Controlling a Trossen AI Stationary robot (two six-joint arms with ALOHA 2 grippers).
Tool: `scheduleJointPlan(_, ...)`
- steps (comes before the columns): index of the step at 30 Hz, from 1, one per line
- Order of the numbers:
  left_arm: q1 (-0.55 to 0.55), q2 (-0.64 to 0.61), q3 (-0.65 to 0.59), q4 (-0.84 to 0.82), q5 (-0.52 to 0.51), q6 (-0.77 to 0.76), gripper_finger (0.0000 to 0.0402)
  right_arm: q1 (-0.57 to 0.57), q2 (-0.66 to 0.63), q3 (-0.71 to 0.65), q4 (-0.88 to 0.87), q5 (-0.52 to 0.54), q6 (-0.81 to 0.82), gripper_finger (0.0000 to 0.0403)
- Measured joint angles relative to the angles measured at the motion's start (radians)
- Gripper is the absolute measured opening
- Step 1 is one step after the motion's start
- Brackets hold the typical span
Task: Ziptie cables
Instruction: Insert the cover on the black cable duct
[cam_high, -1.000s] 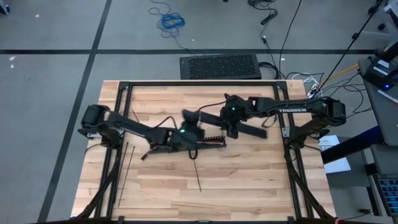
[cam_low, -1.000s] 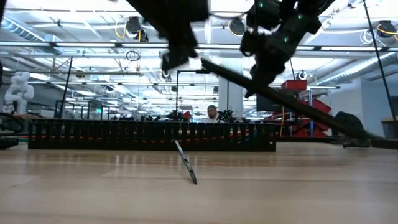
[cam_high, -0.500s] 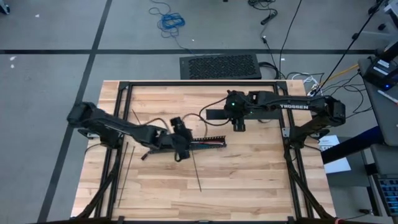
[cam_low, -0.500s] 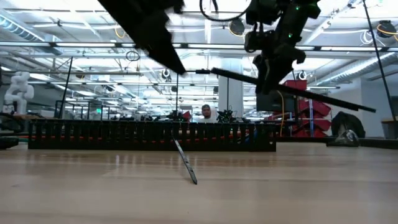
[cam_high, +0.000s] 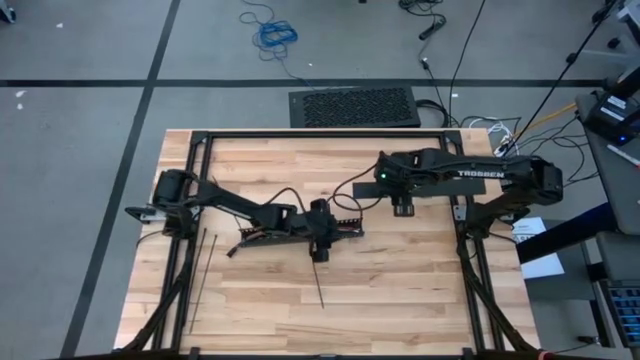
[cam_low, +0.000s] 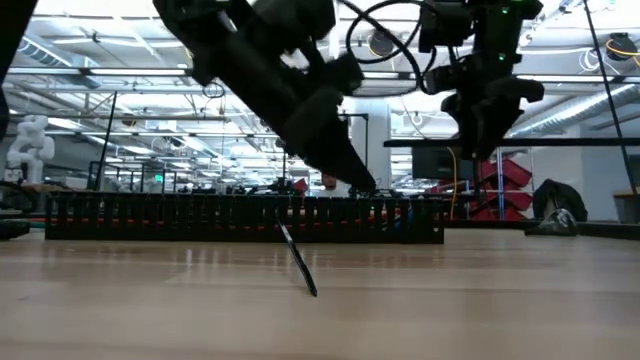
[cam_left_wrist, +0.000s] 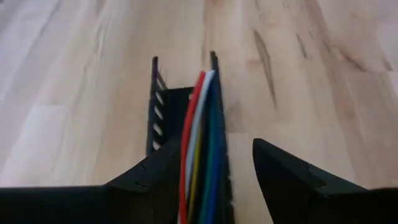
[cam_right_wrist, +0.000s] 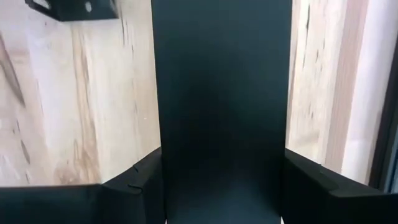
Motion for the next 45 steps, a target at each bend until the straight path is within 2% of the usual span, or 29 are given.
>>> scheduleJointPlan(5, 0.039, 0.026, 0.010, -0.005, 0.042, -0.020, 0.0213, 0.000, -0.042, -0.049, 0.013, -0.002, 0.031, 0.0213)
scheduleJointPlan(11, 0.046, 0.026, 0.062, -0.053, 0.061, 0.000, 0.0286, 0.001, -0.059, -0.116, 0.040, -0.029, 0.042, 0.0213)
scheduleJointPlan(14, 0.041, 0.026, 0.082, -0.055, 0.038, 0.009, 0.0321, 0.001, -0.059, -0.145, 0.055, -0.030, 0.041, 0.0213)
scheduleJointPlan(20, 0.056, 0.051, 0.090, -0.037, 0.022, 0.007, 0.0347, 0.008, -0.059, -0.172, 0.093, -0.057, 0.039, 0.0213)
scheduleJointPlan(31, 0.064, 0.172, 0.123, -0.055, -0.025, -0.035, 0.0342, 0.118, -0.059, -0.173, 0.083, -0.054, 0.074, 0.0213)
scheduleJointPlan(40, 0.059, 0.170, 0.114, -0.174, -0.012, -0.088, 0.0255, 0.193, -0.042, -0.173, 0.197, -0.058, 0.109, 0.0213)
scheduleJointPlan(45, 0.031, 0.171, 0.109, -0.285, -0.015, -0.082, 0.0233, 0.197, 0.035, -0.173, 0.235, -0.076, 0.157, 0.0213)
